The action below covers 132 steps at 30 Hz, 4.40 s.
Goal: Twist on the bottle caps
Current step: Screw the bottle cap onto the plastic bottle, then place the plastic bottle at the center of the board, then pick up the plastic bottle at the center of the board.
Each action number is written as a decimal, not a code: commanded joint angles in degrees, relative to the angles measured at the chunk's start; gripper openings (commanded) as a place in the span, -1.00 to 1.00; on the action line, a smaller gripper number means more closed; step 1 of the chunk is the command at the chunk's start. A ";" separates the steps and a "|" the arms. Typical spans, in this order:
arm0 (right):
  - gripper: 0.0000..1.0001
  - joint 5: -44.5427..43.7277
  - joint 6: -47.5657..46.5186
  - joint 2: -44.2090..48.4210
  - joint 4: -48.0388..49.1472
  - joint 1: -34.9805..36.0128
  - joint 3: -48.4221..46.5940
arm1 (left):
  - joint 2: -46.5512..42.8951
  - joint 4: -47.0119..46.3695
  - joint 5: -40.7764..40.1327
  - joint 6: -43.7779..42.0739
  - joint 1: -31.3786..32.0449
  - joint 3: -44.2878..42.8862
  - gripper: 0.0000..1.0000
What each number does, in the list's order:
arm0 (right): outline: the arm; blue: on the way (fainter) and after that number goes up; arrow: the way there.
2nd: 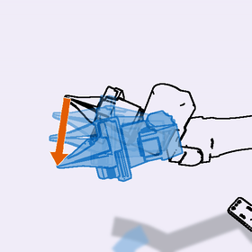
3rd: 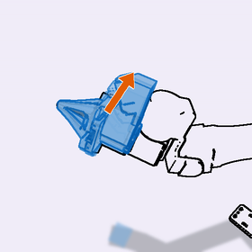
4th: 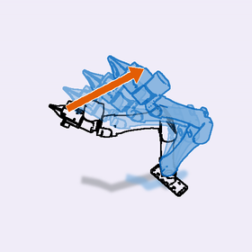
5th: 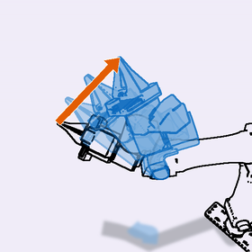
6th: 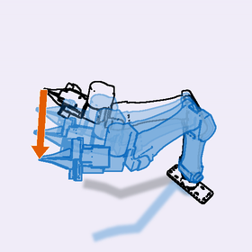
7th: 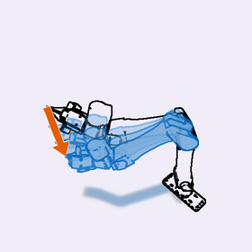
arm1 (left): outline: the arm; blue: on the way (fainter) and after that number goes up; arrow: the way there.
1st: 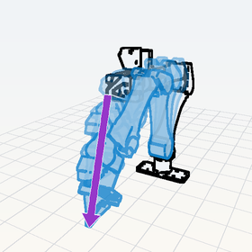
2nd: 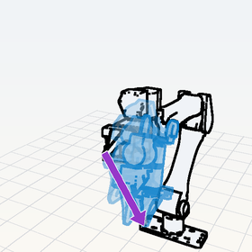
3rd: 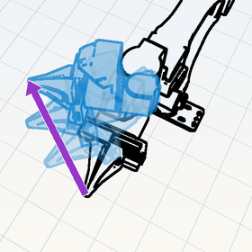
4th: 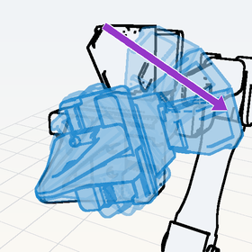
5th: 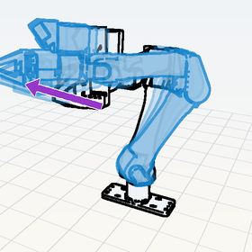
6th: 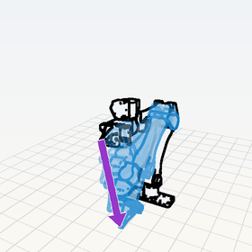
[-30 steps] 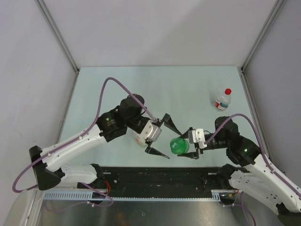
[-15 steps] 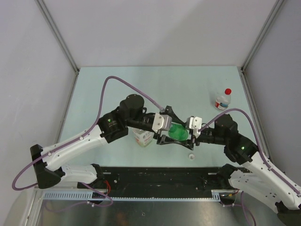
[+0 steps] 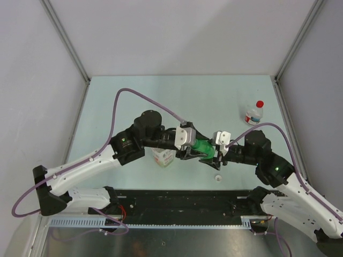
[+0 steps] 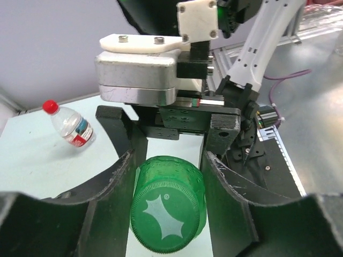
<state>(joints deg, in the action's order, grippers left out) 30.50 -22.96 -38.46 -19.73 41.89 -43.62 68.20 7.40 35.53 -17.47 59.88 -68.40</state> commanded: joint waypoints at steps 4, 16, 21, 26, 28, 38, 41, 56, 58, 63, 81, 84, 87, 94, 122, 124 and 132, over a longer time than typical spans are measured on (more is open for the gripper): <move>0.81 -18.58 8.84 0.24 4.56 -0.28 -1.80 | 1.64 -2.68 -29.22 6.59 -0.19 -5.34 -0.69; 0.99 -54.33 28.36 6.05 3.99 -0.83 0.77 | 10.03 -0.89 -58.82 17.95 -11.70 -14.10 -0.94; 0.99 -58.88 33.59 8.20 4.86 -1.57 3.08 | 11.17 6.30 -61.48 27.24 -22.16 -13.09 -0.92; 0.99 -60.07 31.64 7.22 5.35 -2.02 3.36 | 10.03 8.51 -54.95 35.41 -32.05 -2.69 -0.92; 0.99 -60.61 30.34 6.65 5.39 -2.06 3.36 | 9.96 8.57 -52.40 37.27 -34.97 1.17 -0.95; 0.99 -59.41 27.50 2.85 4.30 -2.24 3.36 | 13.16 7.70 -58.00 40.57 -36.56 10.01 -0.87; 0.99 -58.54 26.88 1.77 4.39 -2.25 3.36 | 13.75 5.99 -58.20 40.61 -36.54 11.65 -0.78; 0.99 -60.11 28.09 2.29 3.84 -2.32 3.45 | 10.63 -2.68 -53.06 39.34 -36.53 20.78 -0.21; 0.99 -60.82 29.49 2.79 3.78 -2.29 3.45 | 9.31 -2.86 -52.61 39.24 -36.55 21.25 -0.05; 0.99 -60.21 31.39 4.28 3.60 -2.46 3.45 | 6.08 -3.03 -51.45 39.17 -36.58 22.00 0.28; 0.94 -54.70 44.43 2.29 -7.93 -3.99 1.52 | -6.38 -3.00 -46.59 37.94 -36.43 20.69 0.99; 0.92 -52.97 46.94 1.09 -11.39 -4.15 1.03 | -10.27 -3.00 -44.46 38.70 -36.47 20.46 0.99; 0.92 -49.38 50.87 -0.90 -16.01 -4.10 1.03 | -13.77 -2.87 -39.01 39.41 -36.36 20.30 0.99; 0.70 -43.29 61.81 -9.83 -25.01 -3.55 4.96 | -18.15 -2.97 -29.22 39.92 -29.45 18.56 0.99; -0.28 -38.09 68.47 -14.50 -15.87 0.85 17.78 | -21.08 -3.32 -21.59 41.80 -11.63 20.34 0.99; -0.32 -37.41 68.53 -14.95 -14.33 0.88 18.59 | -20.76 -3.35 -20.99 42.15 -11.19 20.55 0.99; -0.57 -37.39 68.61 -14.94 -11.38 1.00 20.85 | -21.14 -3.51 -20.41 43.03 -9.88 21.07 0.99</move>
<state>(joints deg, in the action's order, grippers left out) -6.57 45.43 -53.47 -33.95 42.54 -23.68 47.90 5.58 13.91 24.12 49.17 -47.57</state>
